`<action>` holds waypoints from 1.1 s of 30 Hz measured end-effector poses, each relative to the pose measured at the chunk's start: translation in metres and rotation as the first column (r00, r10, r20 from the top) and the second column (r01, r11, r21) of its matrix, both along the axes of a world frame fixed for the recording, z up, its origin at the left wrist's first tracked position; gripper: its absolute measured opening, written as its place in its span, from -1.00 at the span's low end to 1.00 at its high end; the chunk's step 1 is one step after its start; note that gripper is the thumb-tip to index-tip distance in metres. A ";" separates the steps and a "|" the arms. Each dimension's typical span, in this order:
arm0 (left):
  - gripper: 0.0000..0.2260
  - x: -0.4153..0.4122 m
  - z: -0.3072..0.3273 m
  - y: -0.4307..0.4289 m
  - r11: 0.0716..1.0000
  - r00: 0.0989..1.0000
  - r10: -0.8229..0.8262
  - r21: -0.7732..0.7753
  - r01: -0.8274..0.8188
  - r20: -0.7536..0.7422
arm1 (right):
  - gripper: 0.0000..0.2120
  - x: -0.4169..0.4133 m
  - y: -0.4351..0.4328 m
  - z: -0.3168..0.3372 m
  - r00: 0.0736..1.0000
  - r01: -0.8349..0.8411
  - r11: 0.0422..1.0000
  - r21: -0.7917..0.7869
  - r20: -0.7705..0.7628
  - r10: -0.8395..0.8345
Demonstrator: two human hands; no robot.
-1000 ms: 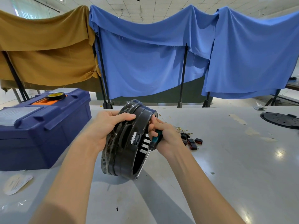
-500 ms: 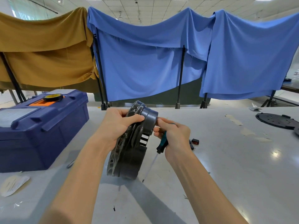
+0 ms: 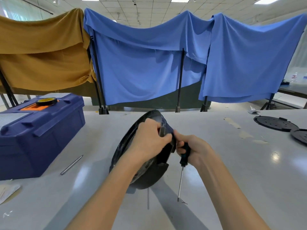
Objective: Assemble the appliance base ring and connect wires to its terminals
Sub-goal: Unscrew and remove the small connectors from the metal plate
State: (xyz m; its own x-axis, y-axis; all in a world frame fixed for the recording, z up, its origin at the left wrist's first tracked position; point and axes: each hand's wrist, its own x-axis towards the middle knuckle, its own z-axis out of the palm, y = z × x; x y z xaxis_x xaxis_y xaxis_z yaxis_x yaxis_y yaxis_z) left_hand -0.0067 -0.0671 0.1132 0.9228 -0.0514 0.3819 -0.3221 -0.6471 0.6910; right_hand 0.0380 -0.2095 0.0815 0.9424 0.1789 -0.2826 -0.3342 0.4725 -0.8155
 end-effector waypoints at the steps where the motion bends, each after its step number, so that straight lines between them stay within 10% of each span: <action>1: -0.70 0.001 -0.003 -0.002 0.999 0.999 -0.040 -0.013 0.039 -0.036 | -0.95 0.003 -0.002 -0.006 1.000 -0.013 0.999 0.038 -0.021 0.013; 6: -0.54 0.010 -0.019 -0.001 0.982 0.960 -0.157 -0.138 0.127 -0.231 | -0.83 0.012 -0.013 -0.029 0.994 -0.071 0.980 0.187 -0.069 0.086; 9: -0.83 0.023 -0.035 -0.004 0.993 0.990 -0.064 -0.108 0.050 -0.124 | -0.86 0.016 -0.015 -0.041 0.993 -0.085 0.969 0.230 -0.060 0.102; 33: -0.85 0.048 -0.045 -0.027 0.957 0.958 0.099 0.238 -0.165 0.268 | -0.77 0.035 -0.025 -0.093 0.963 -0.236 0.904 0.356 -0.035 0.266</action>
State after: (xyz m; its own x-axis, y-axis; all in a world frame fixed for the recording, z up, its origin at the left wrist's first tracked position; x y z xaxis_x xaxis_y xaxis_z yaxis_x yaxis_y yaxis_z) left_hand 0.0415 -0.0936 0.0685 0.8039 -0.0621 0.5915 -0.3626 -0.8395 0.4048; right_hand 0.0726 -0.2345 -0.0111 0.8301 0.5067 -0.2327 -0.5363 0.6114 -0.5818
